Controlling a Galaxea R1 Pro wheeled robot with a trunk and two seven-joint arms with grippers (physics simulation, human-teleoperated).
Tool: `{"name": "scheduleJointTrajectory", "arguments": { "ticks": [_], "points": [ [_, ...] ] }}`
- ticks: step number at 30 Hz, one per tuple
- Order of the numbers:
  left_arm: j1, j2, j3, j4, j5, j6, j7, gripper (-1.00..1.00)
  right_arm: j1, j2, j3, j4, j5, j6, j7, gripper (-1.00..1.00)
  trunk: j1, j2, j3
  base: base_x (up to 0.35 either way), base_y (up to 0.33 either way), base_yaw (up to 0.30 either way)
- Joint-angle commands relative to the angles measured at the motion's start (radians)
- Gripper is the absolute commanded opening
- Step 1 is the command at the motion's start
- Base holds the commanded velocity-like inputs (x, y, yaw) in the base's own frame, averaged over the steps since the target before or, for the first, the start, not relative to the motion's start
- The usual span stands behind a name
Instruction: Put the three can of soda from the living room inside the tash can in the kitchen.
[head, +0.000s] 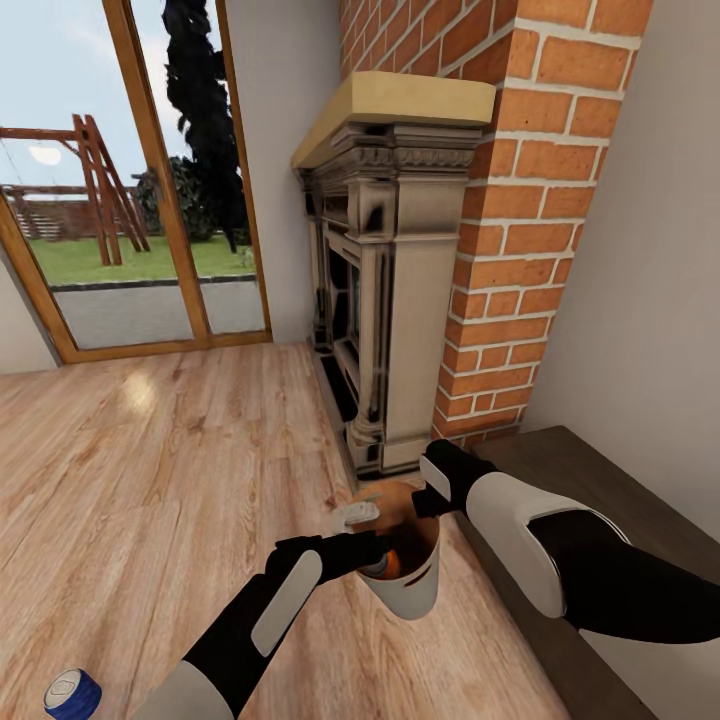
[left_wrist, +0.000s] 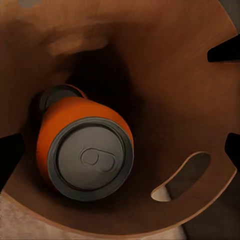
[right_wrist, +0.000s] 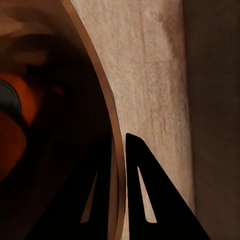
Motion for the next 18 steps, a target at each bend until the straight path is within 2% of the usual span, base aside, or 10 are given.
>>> {"name": "scheduleJointTrajectory", "arguments": {
  "ticks": [1,11,15,16,18],
  "points": [
    [0.0,0.001,0.0,0.0,0.0,0.001,0.0,1.0,-0.001,0.0,-0.009,0.0,-0.008,-0.001,0.003,-1.0,0.0,0.0,0.0,0.0,0.0,0.0],
    [0.001,0.006,0.003,-0.018,0.0,0.03,0.002,1.0,0.0,0.0,-0.01,0.012,-0.007,-0.003,0.003,-1.0,0.0,0.0,0.0,0.0,0.0,0.0],
    [0.002,0.008,0.011,-0.098,0.001,0.091,0.003,1.0,-0.001,0.0,-0.011,0.013,-0.007,-0.003,0.002,-1.0,0.0,0.0,0.0,0.0,0.0,0.0],
    [0.003,0.013,0.016,-0.142,0.002,0.127,0.003,1.0,0.0,0.0,-0.011,0.015,-0.007,-0.003,0.002,-1.0,0.0,0.0,0.0,0.0,0.0,0.0],
    [0.004,0.026,0.019,-0.192,0.002,0.154,0.003,1.0,0.0,0.0,-0.012,0.016,-0.007,-0.003,0.002,-1.0,0.0,0.0,0.0,0.0,0.0,0.0]
  ]
}}
